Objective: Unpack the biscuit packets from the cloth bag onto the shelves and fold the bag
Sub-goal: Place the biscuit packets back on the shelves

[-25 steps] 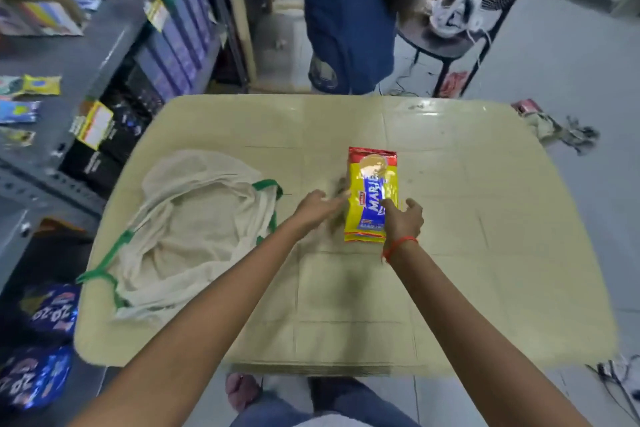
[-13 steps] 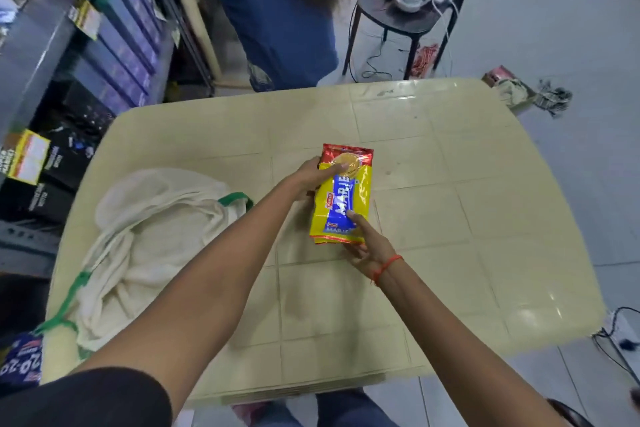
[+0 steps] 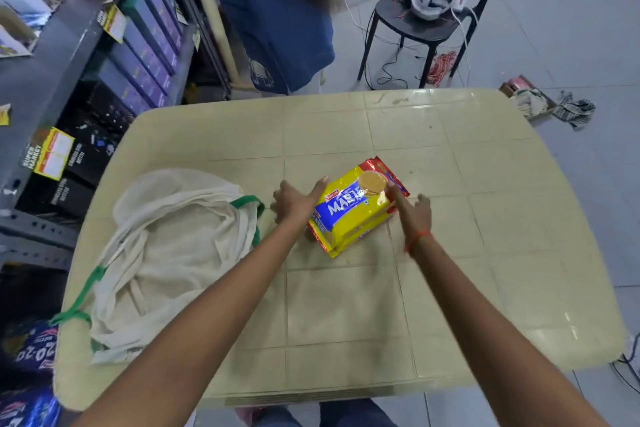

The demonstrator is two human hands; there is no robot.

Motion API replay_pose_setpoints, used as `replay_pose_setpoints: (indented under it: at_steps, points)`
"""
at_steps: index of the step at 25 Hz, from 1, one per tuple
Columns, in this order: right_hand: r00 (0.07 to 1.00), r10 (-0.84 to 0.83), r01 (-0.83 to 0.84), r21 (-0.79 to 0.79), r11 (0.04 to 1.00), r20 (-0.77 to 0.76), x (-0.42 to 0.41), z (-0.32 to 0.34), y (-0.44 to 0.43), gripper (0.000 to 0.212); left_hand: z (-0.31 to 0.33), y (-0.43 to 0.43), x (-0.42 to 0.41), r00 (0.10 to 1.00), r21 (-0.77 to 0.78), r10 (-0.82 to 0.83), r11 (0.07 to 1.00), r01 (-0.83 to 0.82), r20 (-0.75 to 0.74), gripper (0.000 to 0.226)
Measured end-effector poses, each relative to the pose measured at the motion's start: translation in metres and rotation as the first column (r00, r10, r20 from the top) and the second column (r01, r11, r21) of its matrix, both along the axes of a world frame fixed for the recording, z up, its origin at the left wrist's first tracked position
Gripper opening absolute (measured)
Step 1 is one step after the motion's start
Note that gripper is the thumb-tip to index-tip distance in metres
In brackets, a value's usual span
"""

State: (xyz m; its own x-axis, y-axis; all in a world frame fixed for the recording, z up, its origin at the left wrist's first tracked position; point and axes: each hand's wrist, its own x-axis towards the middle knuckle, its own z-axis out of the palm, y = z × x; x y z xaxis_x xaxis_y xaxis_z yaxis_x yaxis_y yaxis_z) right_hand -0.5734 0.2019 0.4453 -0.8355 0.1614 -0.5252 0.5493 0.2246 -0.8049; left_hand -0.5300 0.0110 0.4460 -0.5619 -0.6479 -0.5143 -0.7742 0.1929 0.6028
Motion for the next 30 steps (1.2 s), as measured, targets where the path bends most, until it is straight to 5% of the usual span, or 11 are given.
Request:
replay_pose_setpoints:
  at_steps: [1,3,4,6,9,12,18,21,24,30]
  points:
    - [0.988,0.151,-0.150,0.045,0.988,-0.018,-0.015,0.001,0.004,0.098,-0.006,0.002,0.015,0.990,0.172,0.142,0.975,-0.141,0.004,0.101]
    - [0.934,0.353,-0.355,0.032,0.934,0.060,-0.034,0.005,0.005,0.067,-0.011,0.011,0.032,0.957,0.588,0.285,0.766,-0.260,0.052,0.089]
    - [0.919,0.383,-0.383,-0.023,0.924,0.096,-0.038,0.005,0.005,0.052,-0.009,0.015,0.035,0.957,0.719,0.282,0.652,-0.240,0.064,0.083]
    - [0.927,0.349,-0.343,-0.069,0.937,0.135,-0.036,0.001,0.005,0.035,-0.007,0.017,0.039,0.961,0.802,0.273,0.565,-0.192,0.037,0.077]
    - [0.933,0.333,-0.321,-0.104,0.941,0.133,-0.021,0.006,-0.003,0.028,0.002,0.008,0.051,0.953,0.801,0.303,0.567,-0.191,0.013,0.086]
    - [0.901,0.416,-0.396,-0.156,0.905,0.125,-0.008,0.022,-0.031,0.031,0.020,-0.020,0.074,0.933,0.774,0.359,0.599,-0.204,-0.032,0.069]
    - [0.683,0.727,-0.704,-0.200,0.682,0.075,0.038,0.068,-0.143,0.047,0.072,-0.115,0.172,0.849,0.667,0.515,0.675,-0.315,-0.120,0.065]
    - [0.530,0.845,-0.821,-0.206,0.532,0.067,0.086,0.087,-0.223,0.060,0.093,-0.158,0.245,0.739,0.637,0.662,0.625,-0.451,-0.125,0.063]
    - [0.402,0.915,-0.892,-0.208,0.402,0.043,0.137,0.101,-0.293,0.077,0.109,-0.193,0.312,0.615,0.618,0.777,0.549,-0.563,-0.131,0.084]
    - [0.140,0.990,-0.970,-0.205,0.131,-0.030,0.253,0.124,-0.418,0.070,0.138,-0.249,0.447,0.358,0.590,0.916,0.391,-0.707,-0.180,0.080]
